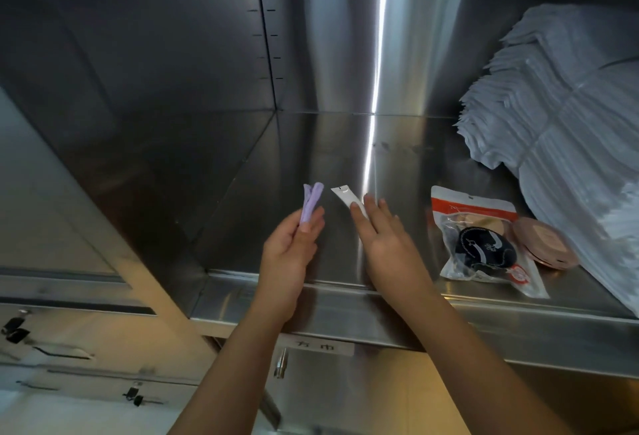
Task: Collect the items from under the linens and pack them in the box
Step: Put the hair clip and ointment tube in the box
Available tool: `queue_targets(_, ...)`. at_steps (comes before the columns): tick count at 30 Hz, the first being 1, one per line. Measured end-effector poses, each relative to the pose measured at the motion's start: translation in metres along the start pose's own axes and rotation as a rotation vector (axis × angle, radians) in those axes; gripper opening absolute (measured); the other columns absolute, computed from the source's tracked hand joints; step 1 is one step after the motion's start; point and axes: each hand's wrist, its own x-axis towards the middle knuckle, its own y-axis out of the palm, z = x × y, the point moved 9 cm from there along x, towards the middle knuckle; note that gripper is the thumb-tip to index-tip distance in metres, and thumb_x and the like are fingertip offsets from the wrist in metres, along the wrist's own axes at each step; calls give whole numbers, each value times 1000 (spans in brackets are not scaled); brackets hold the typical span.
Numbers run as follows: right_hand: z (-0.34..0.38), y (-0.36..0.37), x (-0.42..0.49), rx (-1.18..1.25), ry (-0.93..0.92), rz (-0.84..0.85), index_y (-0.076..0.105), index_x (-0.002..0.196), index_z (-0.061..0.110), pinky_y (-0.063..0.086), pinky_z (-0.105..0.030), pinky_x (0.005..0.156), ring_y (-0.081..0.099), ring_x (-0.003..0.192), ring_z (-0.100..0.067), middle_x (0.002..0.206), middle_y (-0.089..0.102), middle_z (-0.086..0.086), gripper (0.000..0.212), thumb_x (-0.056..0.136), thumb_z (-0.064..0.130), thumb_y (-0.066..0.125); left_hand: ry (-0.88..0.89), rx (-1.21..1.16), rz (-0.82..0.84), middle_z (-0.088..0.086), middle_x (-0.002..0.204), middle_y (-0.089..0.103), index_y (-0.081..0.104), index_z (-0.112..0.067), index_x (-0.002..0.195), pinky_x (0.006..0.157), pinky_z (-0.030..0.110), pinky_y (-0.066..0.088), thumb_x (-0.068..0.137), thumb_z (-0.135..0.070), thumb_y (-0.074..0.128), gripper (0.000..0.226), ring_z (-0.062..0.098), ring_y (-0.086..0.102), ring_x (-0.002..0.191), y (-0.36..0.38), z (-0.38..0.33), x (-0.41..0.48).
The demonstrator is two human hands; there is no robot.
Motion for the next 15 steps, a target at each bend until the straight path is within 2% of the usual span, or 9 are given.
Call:
queue_targets(2,12,-13,-6,16,-53,-89,48,127,-10,39,-61,93,43,118,-55,132,43,-36,63,67,-21,64,-156,-266,30,-5,114,67,56,-22,117,84,27,51,93,-22,42,28,14,61,109,-1,9,-5)
queue_targets(3,16,-17,-10,22,-65,-111,53,122,-11,43,-63,87,48,113,-55,127,48,-37,63,62,-23,67,-196,-353,41,0,116,67,54,-18,119,84,32,52,93,-22,40,30,18,61,110,-2,10,-8)
queue_targets(6,35,-31,-17,7,-126,-170,56,120,-10,42,-63,86,50,112,-53,125,51,-35,64,59,-21,71,-259,-522,67,8,120,64,50,-11,124,88,43,52,90,-22,39,37,24,60,112,-9,3,-20)
queue_targets(10,65,-42,-31,-10,-176,-208,57,119,-8,40,-60,88,51,112,-51,124,52,-33,65,58,-16,77,-288,-601,113,11,122,62,49,-8,126,88,43,51,85,-22,43,44,25,59,113,-22,-12,-44)
queue_targets(15,112,-57,-54,29,-212,-222,59,117,-8,42,-61,84,52,109,-52,122,54,-33,67,53,-21,76,-296,-614,125,13,124,61,49,-7,126,89,43,50,87,-21,43,42,27,58,115,-53,-24,-89)
